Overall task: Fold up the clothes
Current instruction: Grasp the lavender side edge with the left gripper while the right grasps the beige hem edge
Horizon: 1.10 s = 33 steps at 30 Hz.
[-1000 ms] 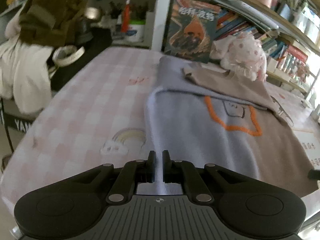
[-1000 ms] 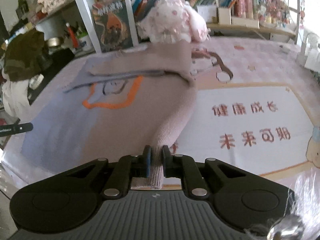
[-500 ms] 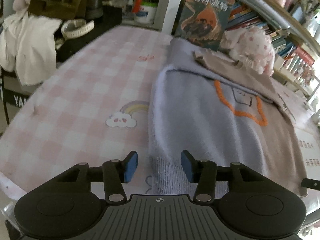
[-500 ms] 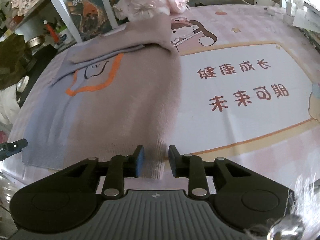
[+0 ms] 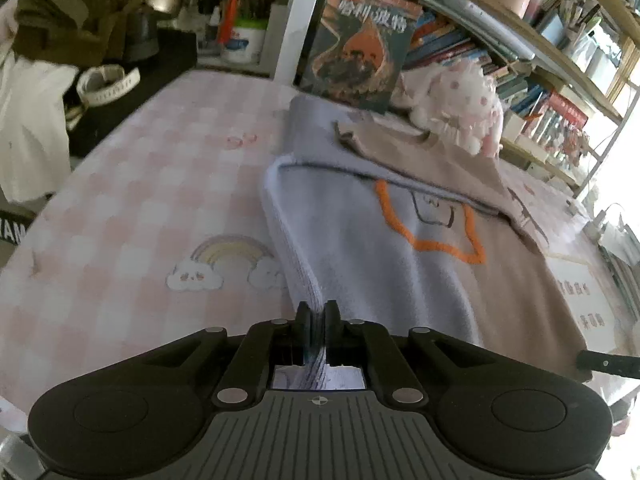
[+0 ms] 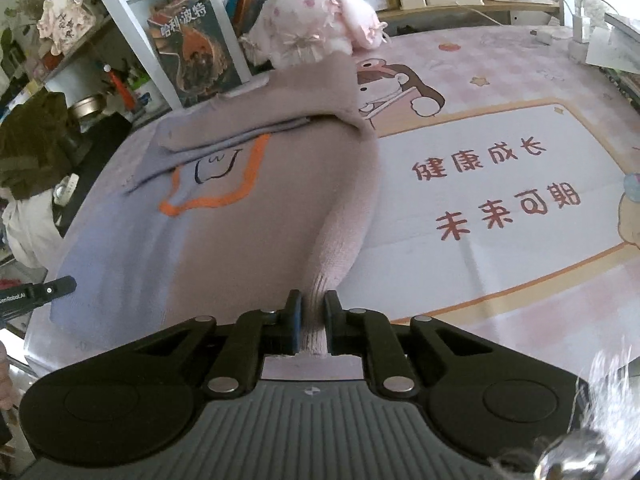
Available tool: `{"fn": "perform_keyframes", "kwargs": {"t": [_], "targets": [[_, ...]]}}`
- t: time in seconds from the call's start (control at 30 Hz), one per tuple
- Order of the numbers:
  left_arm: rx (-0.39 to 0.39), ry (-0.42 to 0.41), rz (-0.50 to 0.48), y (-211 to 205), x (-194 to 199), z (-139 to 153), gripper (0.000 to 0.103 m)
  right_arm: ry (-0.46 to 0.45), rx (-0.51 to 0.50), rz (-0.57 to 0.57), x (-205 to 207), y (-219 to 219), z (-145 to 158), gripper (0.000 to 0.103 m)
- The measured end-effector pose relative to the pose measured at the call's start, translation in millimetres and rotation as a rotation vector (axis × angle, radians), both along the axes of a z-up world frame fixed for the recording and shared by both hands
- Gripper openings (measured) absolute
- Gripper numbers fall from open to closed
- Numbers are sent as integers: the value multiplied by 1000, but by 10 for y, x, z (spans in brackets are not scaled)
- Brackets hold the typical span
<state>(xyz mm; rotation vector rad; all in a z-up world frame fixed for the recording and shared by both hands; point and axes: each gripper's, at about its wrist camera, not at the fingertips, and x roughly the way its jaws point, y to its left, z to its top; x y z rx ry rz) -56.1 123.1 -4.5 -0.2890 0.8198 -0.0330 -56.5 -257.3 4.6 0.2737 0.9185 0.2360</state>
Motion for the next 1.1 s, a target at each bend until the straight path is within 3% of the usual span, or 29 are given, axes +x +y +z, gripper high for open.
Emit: {"fn": "perform_keyframes", "kwargs": {"t": [0.13, 0.23, 0.3, 0.5, 0.57, 0.6, 0.63, 0.8, 1.1], "targets": [[-43, 53, 25, 70, -14, -88, 16, 35, -22, 11, 21, -4, -95, 11], [-123, 84, 43, 140, -45, -162, 39, 72, -11, 1, 42, -34, -172, 17], [-167, 93, 46, 161, -63, -200, 43, 74, 0, 0, 47, -49, -193, 20], [-163, 85, 48, 110, -47, -225, 38, 62, -8, 22, 75, -16, -196, 22], [-148, 76, 47, 99, -43, -202, 20, 58, -19, 32, 83, 7, -194, 21], [-139, 70, 46, 94, -45, -184, 8, 57, -29, 38, 84, 17, -195, 15], [-130, 64, 45, 89, -47, -167, 6, 56, -39, 45, 87, 26, -196, 13], [-88, 8, 17, 67, -82, -25, 5, 14, 6, 37, 11, -44, -62, 11], [-129, 55, 34, 128, -50, -134, 13, 54, -29, 40, 29, -59, -152, 11]]}}
